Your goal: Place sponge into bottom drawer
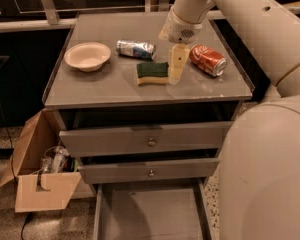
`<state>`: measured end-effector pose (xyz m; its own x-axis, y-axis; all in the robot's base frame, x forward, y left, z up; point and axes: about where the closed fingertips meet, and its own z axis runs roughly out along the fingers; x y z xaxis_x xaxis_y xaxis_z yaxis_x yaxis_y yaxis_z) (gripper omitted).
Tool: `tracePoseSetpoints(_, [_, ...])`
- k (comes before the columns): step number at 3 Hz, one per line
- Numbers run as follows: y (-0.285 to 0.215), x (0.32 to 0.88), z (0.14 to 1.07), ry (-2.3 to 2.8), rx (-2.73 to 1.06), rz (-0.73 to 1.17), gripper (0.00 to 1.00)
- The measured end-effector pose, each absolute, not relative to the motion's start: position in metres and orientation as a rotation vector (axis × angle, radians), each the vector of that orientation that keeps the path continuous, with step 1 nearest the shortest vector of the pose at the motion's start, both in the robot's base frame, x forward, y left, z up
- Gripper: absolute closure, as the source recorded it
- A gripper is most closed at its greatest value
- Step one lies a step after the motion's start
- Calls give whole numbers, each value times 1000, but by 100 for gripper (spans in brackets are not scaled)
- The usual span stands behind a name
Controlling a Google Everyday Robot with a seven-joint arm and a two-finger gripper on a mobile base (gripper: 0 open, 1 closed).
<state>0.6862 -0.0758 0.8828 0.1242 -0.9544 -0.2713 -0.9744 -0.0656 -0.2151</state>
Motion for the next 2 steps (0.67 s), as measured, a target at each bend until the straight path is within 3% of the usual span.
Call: tracePoseSetpoints(2, [-76, 688, 861, 1903, -2040, 145, 0])
